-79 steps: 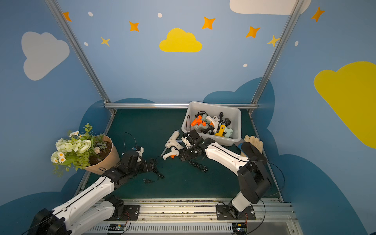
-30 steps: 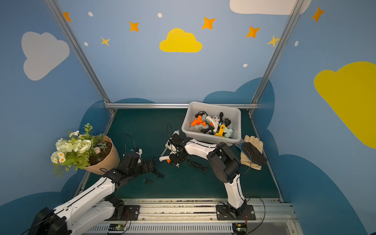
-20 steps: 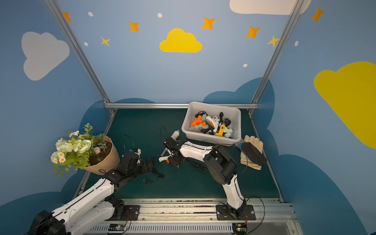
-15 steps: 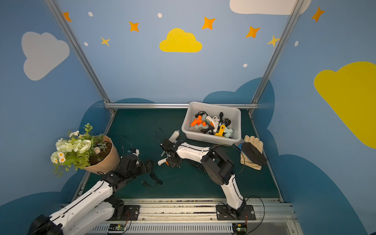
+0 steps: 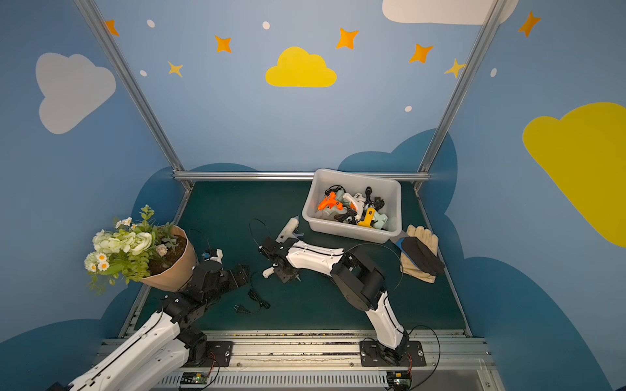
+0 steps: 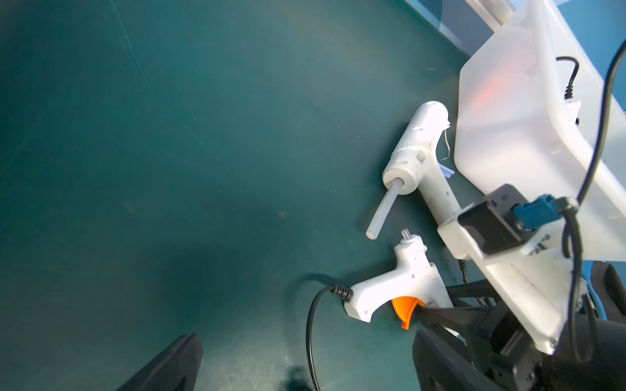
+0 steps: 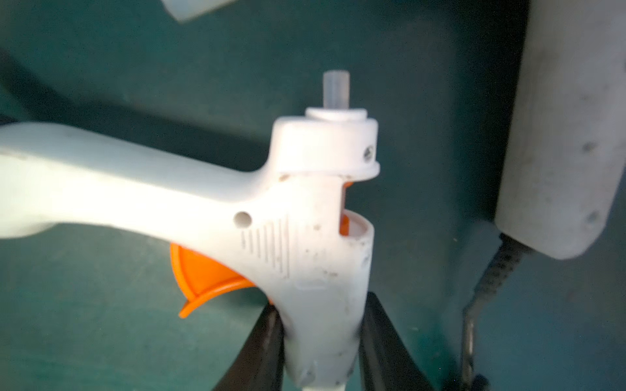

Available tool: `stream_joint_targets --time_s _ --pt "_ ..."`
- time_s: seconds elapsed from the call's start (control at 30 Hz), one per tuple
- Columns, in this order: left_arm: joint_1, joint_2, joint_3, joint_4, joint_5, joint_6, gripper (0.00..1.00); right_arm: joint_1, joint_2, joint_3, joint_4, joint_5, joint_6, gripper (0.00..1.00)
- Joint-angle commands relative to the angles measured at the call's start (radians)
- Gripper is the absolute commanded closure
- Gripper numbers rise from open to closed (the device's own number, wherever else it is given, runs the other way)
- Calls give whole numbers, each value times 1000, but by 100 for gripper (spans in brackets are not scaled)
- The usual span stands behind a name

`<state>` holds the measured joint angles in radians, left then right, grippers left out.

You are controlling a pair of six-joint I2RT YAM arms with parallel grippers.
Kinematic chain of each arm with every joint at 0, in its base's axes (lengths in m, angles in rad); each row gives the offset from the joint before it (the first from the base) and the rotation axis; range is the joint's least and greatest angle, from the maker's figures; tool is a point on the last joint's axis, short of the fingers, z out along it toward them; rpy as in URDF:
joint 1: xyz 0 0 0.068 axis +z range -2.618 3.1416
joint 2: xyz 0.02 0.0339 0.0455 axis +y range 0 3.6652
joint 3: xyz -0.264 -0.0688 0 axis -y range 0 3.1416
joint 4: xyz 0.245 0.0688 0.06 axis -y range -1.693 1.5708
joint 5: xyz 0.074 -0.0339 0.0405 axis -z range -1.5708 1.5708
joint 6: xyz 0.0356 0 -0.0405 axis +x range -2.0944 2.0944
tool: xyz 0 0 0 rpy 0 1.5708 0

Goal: Put the hot melt glue gun into the storage box
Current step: Pick up the hot melt adhesive gun from the center of the board, then place the hot melt adhesive gun in the storage box.

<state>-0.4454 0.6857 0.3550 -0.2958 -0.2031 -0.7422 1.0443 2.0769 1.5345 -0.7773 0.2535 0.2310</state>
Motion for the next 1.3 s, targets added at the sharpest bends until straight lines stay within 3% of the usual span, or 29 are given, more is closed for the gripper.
stream_joint_targets --time_s 0.0,0.47,0.67,1.0,1.27 --pt "3 -18 -5 -29 -31 -6 0 5 -100 34 -65 30 35 100" --pt "3 -89 -29 -59 -80 -33 0 -89 -358 79 -73 66 39 100" --pt "4 -75 -34 -48 -70 -31 0 -208 -440 112 -53 68 27 100" --pt "5 -28 -41 -10 -46 -30 0 -410 -622 38 190 43 29 100" --pt "4 13 -42 25 -11 -22 0 -598 -657 77 219 3 43 100"
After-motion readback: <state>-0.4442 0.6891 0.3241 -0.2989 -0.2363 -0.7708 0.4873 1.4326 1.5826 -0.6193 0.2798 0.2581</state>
